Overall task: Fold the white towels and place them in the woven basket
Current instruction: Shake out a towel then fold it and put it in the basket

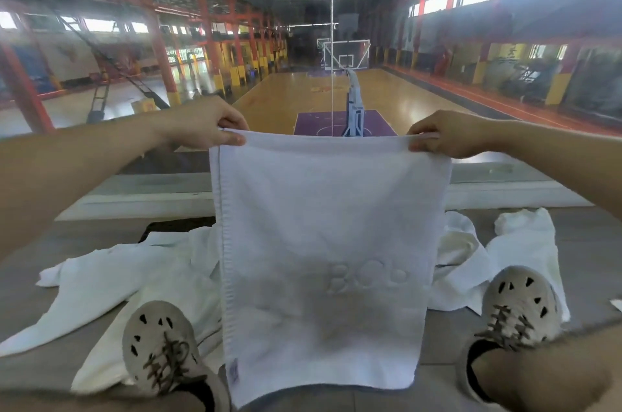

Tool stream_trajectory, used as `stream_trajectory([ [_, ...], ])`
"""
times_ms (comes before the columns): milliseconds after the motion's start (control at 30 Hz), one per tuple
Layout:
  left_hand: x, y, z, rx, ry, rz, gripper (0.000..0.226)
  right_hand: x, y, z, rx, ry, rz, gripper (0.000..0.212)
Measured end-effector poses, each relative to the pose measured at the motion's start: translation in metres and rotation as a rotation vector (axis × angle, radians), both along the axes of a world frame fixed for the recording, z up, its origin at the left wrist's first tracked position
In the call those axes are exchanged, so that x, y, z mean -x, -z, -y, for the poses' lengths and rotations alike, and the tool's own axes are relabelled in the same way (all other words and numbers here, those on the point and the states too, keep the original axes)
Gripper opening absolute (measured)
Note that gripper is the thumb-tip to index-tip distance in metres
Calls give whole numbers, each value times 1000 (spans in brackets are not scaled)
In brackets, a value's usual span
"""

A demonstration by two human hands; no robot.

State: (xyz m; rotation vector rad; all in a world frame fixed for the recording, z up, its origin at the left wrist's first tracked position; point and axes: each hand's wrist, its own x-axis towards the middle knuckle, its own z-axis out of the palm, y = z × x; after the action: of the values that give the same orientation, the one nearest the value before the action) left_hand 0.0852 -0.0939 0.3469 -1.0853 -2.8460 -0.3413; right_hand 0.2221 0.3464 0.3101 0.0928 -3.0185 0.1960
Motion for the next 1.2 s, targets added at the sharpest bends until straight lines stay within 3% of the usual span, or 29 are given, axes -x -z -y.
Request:
stream_trajectory([
  [100, 42, 33, -19, 48, -2, 110, 11, 32, 30, -14, -33, -2, 136, 22],
  [233, 98, 135, -50, 171, 14, 156, 4, 76, 111, -25, -126, 10, 335, 32],
  [367, 130, 238, -66, 116, -49, 135, 11, 102, 195, -32, -142, 75, 282, 14],
  [467, 129, 277, -66, 108, -79, 91, 9, 99, 238, -33, -161, 128, 206, 10],
  [600, 102, 306, -48, 134, 69, -124, 8, 60, 274, -24, -83, 138, 31, 10],
  [700, 74, 335, -23, 198, 281, -233, 11, 0, 302, 0, -21, 28, -59, 13],
  [767, 56, 357, -6, 289, 360, -239, 14, -33, 328, 17, -85, -50, 16, 14],
  [1000, 0, 429, 31, 474, 508, -108, 32, -97, 406, 59, -206, -386, 223, 15],
  [1200, -20, 438, 38, 447, 572, -43, 22, -105, 421, 61, -273, -543, 256, 7],
])
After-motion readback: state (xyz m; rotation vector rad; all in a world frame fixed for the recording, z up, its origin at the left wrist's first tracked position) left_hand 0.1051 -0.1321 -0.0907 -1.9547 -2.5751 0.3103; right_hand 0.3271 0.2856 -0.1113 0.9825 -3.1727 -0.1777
